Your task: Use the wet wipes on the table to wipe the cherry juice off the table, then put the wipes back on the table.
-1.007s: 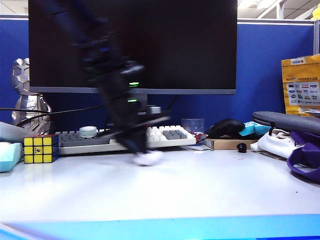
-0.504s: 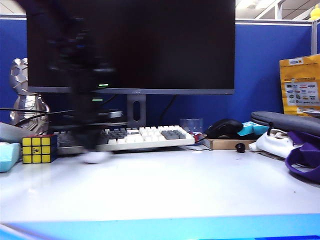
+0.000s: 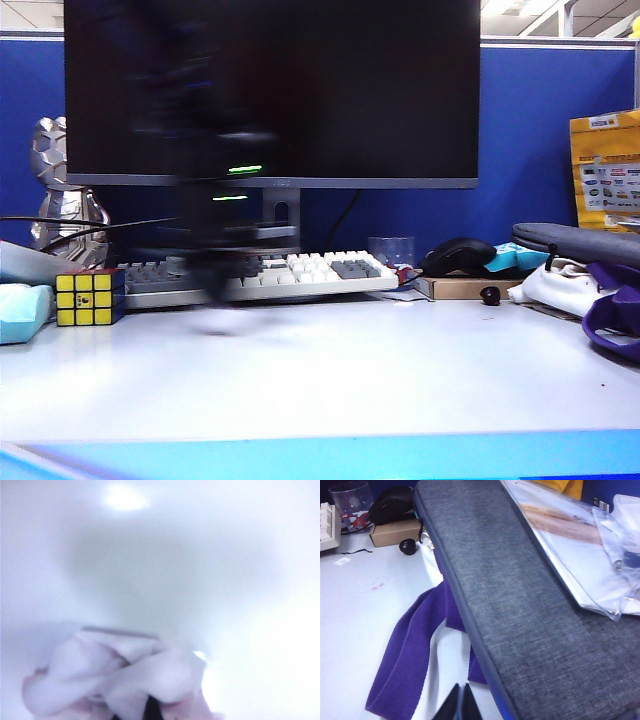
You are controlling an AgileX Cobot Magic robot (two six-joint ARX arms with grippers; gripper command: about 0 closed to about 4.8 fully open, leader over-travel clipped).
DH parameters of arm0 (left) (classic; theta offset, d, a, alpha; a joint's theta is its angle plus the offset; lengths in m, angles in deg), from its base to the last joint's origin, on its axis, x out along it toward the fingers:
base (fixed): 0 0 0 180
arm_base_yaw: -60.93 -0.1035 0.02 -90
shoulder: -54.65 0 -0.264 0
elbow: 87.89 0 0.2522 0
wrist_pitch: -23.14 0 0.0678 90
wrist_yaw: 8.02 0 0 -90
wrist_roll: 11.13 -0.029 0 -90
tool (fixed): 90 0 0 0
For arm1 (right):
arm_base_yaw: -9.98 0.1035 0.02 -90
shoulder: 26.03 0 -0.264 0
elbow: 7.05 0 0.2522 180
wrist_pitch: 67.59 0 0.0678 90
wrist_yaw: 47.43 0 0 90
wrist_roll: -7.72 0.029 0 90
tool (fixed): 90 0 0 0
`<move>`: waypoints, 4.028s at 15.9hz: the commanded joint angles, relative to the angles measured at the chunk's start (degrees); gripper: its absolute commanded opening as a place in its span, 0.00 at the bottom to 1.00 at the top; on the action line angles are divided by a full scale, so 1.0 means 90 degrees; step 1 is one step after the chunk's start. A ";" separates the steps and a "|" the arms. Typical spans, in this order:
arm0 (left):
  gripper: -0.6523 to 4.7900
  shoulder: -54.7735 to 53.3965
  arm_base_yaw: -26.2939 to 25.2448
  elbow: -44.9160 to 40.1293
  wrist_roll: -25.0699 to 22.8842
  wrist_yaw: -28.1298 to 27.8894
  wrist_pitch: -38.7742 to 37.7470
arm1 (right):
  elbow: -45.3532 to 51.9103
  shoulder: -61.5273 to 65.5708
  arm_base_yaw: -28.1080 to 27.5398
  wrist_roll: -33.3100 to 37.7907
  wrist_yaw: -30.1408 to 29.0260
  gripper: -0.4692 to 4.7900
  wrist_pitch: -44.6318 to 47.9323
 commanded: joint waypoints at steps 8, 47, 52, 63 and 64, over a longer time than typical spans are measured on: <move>0.11 -0.0143 0.1831 -0.0090 -0.0333 0.0534 -0.0347 | 0.0000 -0.0002 -0.0002 -0.0015 0.0002 0.09 0.0012; 0.11 -0.1265 0.1593 0.1124 0.2273 0.1175 0.4325 | 0.0000 -0.0002 -0.0005 -0.0015 0.0002 0.09 0.0012; 0.11 -0.1258 0.1576 0.1333 0.1625 0.0612 0.2868 | 0.0000 -0.0002 -0.0005 -0.0015 0.0002 0.09 0.0012; 0.11 -0.1248 0.0233 0.2030 0.0491 -0.2040 -0.1069 | 0.0000 -0.0002 -0.0005 -0.0015 0.0002 0.09 0.0012; 0.11 -0.1248 0.0087 0.2033 0.0491 -0.2040 -0.1105 | 0.0000 -0.0002 -0.0005 -0.0015 0.0002 0.09 0.0012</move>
